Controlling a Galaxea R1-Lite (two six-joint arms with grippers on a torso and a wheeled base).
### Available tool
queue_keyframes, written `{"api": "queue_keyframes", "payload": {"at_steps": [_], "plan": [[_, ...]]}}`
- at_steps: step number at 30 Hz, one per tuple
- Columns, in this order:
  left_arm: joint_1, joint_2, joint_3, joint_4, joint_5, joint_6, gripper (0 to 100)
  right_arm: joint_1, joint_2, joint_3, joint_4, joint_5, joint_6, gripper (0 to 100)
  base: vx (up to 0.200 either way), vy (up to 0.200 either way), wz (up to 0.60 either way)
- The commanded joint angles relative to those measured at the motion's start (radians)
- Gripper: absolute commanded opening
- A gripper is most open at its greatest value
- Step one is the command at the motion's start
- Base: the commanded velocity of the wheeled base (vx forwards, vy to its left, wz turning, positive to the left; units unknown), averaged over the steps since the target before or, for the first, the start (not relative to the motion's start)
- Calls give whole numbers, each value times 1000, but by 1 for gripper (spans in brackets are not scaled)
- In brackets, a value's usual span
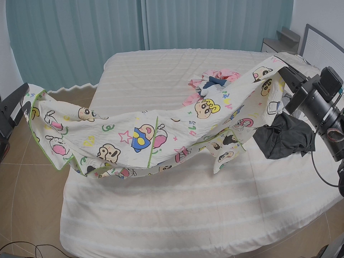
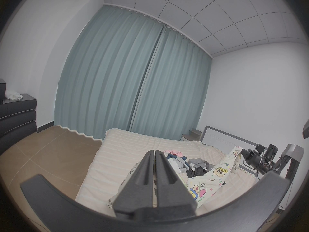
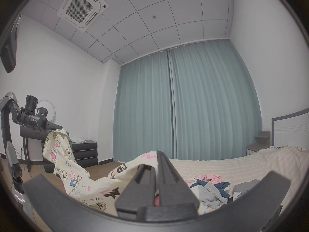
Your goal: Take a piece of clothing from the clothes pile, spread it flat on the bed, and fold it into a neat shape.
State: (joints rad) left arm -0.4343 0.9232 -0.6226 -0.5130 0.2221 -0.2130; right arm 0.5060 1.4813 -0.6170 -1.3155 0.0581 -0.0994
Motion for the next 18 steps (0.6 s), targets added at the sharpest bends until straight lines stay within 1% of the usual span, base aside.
{"api": "queue_keyframes", "payload": {"at_steps": [1,6,14,17,18], "plan": [[0,-24,14,2,0,0,0,3,-29,2,-1,0,0,0,-200,0,0],[-1,-61,30,4,0,0,0,23,-75,19,1,2,-2,0,-200,0,0],[-1,-119,57,11,-3,0,0,32,-122,69,38,9,0,0,0,0,0],[-1,-150,69,44,-3,0,0,32,-134,92,39,11,0,0,0,0,0],[-3,-173,80,83,-3,0,0,32,-138,114,39,11,0,0,0,0,0]]}}
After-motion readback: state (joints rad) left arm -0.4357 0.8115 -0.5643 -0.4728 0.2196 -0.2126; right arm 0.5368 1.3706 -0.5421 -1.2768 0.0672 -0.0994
